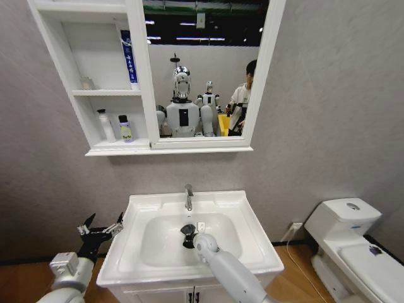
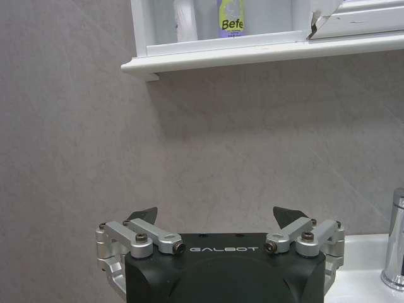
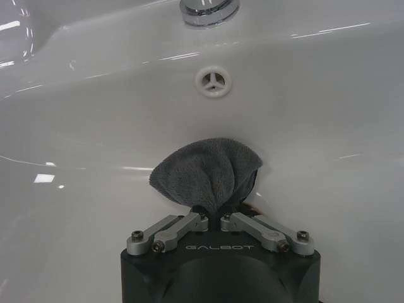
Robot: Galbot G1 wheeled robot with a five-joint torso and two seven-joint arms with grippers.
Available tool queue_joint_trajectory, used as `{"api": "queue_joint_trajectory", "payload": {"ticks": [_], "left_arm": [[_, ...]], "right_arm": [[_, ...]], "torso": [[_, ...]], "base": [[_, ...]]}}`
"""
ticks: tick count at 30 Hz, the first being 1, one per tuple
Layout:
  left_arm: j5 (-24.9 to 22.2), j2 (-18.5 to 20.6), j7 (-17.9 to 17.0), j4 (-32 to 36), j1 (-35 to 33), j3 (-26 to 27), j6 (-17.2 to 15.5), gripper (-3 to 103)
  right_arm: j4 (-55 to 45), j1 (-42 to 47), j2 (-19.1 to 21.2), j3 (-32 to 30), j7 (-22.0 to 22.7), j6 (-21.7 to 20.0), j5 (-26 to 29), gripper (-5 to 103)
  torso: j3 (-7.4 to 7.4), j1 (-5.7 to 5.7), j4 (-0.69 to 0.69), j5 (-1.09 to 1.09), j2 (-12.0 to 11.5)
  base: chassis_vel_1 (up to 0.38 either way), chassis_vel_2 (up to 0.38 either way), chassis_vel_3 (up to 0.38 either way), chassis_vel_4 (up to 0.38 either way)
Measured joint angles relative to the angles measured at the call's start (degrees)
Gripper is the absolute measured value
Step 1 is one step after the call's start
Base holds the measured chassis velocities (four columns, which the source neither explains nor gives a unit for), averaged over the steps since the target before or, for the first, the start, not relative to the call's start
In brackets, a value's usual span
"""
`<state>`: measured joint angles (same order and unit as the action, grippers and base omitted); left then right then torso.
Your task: Move facial cleanser and shampoo from washbasin to cabinet, then wipe washbasin with towel.
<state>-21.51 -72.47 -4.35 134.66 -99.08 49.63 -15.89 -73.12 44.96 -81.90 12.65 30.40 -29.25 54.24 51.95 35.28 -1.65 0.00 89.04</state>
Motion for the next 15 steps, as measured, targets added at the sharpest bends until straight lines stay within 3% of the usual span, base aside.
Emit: {"api": "queue_joint_trajectory", "payload": {"ticks": [15], "left_arm": [[0.0,0.0,0.0,0.0,0.0,0.0,0.0,100]], "right_arm": [[-4.3,3.6,5.5,-6.4,1.6,0.8,-0.7,3]], "torso": [[0.00,0.00,-0.02,0.01,0.0]], "base": [[0.000,0.000,0.000,0.000]]}}
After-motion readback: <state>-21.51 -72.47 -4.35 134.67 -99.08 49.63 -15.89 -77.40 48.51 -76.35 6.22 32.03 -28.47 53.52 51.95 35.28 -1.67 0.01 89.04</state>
